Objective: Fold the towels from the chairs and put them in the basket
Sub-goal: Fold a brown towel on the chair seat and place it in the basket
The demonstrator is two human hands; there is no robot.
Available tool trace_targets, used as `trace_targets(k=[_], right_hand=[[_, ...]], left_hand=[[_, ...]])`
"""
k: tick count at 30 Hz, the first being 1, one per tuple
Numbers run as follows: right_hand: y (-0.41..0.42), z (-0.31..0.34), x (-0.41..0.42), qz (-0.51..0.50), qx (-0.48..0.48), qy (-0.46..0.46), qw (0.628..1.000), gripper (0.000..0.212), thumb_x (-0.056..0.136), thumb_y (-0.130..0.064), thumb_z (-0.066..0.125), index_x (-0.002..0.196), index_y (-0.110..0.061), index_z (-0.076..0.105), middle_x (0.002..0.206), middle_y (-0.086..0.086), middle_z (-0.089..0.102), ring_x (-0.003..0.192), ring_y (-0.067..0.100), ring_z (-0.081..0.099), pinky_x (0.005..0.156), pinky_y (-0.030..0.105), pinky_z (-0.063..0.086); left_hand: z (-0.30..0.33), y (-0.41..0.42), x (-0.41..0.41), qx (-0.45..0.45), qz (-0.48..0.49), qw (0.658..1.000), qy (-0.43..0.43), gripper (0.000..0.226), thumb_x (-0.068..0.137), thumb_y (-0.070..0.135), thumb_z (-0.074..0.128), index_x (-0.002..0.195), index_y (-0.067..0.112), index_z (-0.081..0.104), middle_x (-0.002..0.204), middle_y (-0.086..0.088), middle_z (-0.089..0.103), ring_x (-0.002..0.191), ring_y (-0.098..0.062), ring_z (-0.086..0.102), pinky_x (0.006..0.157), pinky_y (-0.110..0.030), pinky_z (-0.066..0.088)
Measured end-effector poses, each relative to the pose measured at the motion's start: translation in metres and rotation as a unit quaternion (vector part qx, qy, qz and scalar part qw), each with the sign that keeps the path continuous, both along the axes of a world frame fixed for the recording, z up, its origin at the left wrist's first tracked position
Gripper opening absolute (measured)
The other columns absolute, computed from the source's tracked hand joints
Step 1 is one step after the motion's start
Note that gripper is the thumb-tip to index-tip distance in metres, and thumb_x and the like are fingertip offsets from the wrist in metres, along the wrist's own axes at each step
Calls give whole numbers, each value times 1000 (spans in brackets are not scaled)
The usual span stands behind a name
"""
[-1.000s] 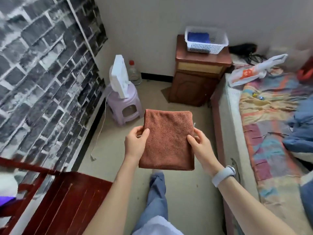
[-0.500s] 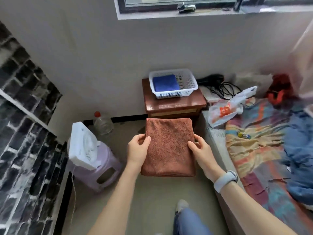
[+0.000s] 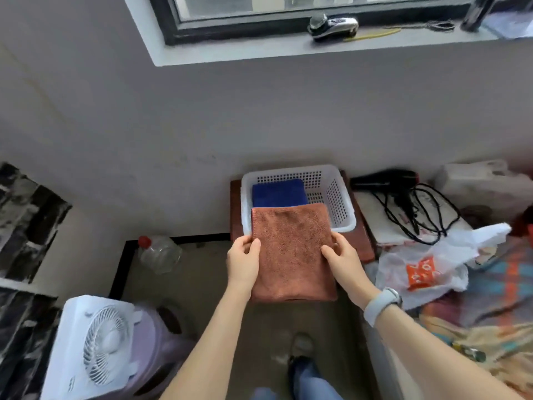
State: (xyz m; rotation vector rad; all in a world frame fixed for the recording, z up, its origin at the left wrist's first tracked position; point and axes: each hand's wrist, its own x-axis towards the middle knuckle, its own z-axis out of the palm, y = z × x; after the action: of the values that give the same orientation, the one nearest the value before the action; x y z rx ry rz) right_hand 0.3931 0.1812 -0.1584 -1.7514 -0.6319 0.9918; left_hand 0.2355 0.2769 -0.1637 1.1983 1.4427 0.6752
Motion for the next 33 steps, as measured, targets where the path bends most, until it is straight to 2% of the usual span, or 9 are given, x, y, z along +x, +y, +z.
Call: trace_targets(k=[6, 12, 17, 19, 21, 23, 25, 29, 33], right_hand=[[97, -26, 51, 34, -34, -9, 999, 43, 96, -17, 41, 139, -21, 33, 122, -6, 50, 115, 12, 49, 99, 32, 43], [161, -73, 79, 48, -57, -22, 997, 44, 98, -20, 38, 141, -20, 30, 135, -1, 45, 119, 12, 45, 100, 29, 40], [184, -107, 89, 101, -112, -9, 989, 48, 97, -14, 39, 143, -17, 28, 143, 3, 41, 130, 19, 40, 110, 39, 34], [185, -114, 91, 139, -155, -90, 974, 50, 97, -18, 41, 145, -18, 25, 144, 5, 39, 131, 21, 39, 110, 39, 34], [181, -114, 87, 139, -175, -283, 933, 52, 95, -20, 43, 144, -15, 26, 139, 13, 41, 125, 28, 42, 104, 42, 38], [181, -115, 79, 150, -119, -441, 877, 51, 89, -9, 51, 138, -6, 36, 133, 22, 46, 121, 37, 47, 99, 49, 42], [184, -123, 73, 216, -71, -522, 822, 52, 83, -6, 56, 133, -3, 43, 136, 25, 46, 127, 40, 43, 104, 56, 35], [192, -148, 78, 307, -125, -510, 794, 55, 93, -28, 39, 145, -15, 23, 153, 16, 12, 141, 28, 1, 114, 47, 4], [196, -170, 83, 308, -169, -488, 799, 57, 94, -38, 25, 145, -30, 1, 148, 2, -17, 137, 17, -21, 114, 43, -4]], left_hand=[[-30, 89, 54, -17, 13, 999, 40, 33, 94, 24, 48, 125, 11, 51, 123, -8, 57, 109, -18, 54, 93, -33, 46], [-69, 151, 85, -10, 4, 997, 77, 34, 96, 20, 45, 127, 8, 50, 123, -10, 57, 107, -16, 52, 89, -25, 40], [-91, 162, 93, 13, -5, 984, 178, 37, 96, 15, 40, 132, 7, 45, 132, -12, 53, 123, -26, 47, 103, -32, 36], [-97, 152, 98, 71, -31, 973, 216, 42, 96, 15, 39, 137, 10, 39, 142, -8, 43, 131, -22, 38, 106, -28, 29], [-102, 141, 103, 165, -91, 947, 259, 44, 95, 13, 40, 139, 11, 37, 147, -6, 35, 138, -21, 28, 110, -28, 22], [-114, 139, 109, 239, -177, 906, 303, 45, 94, 10, 44, 139, 8, 37, 149, -12, 32, 141, -28, 22, 115, -39, 18], [-129, 146, 113, 261, -249, 866, 347, 50, 94, 14, 45, 141, 8, 31, 151, -16, 25, 141, -34, 14, 115, -45, 8], [-157, 163, 112, 266, -278, 827, 410, 54, 94, 26, 39, 143, 15, 18, 152, -19, 19, 141, -34, 9, 113, -47, 4], [-170, 168, 115, 260, -265, 827, 422, 56, 91, 37, 23, 142, 20, 7, 153, -19, 14, 139, -29, -1, 111, -45, 1]])
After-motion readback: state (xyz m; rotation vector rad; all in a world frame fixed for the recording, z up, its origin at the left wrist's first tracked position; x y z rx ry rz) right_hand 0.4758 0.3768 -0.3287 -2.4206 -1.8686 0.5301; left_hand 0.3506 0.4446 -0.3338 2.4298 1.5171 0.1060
